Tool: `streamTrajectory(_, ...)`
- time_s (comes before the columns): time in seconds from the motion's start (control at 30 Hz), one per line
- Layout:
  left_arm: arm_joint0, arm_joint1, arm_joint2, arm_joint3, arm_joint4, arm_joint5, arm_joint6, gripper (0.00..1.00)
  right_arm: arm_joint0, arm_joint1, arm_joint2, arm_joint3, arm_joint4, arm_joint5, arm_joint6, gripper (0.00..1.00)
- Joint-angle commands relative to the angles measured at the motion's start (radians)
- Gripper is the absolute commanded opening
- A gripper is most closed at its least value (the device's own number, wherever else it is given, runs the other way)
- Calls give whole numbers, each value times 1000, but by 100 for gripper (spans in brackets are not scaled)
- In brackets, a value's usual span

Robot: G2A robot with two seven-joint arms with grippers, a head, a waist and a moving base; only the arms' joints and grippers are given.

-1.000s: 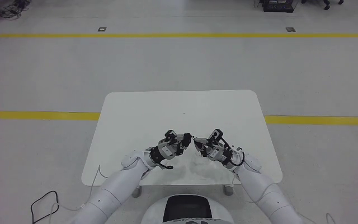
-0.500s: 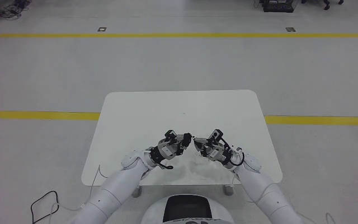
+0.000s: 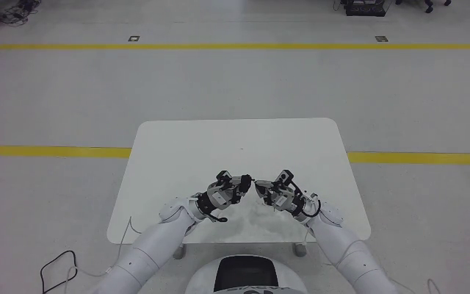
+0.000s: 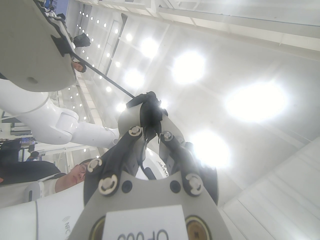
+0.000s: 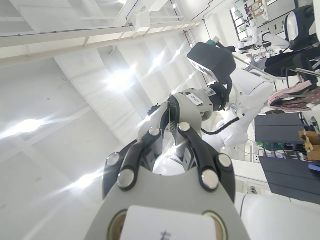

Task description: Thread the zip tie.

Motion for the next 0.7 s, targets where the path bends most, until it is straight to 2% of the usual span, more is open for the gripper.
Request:
streamTrajectory(0.0,0,0,0,0,0,0,0,0,0,0,0,3,-2,0,-5,0)
streamTrajectory(0.27,0,0,0,0,0,0,0,0,2,-1,6,15,0,-3,-26,0)
streamTrajectory(0.43,0,0,0,0,0,0,0,0,-2,3,28,13,-8,-31,-40,0)
streamTrajectory(0.53,0,0,0,0,0,0,0,0,-16,11,58,-16,-11,-57,-36,0)
streamTrajectory(0.57,0,0,0,0,0,0,0,0,-18,12,62,-21,-12,-61,-34,100)
streamTrajectory(0.67,0,0,0,0,0,0,0,0,-18,12,62,-21,-12,-61,-34,100)
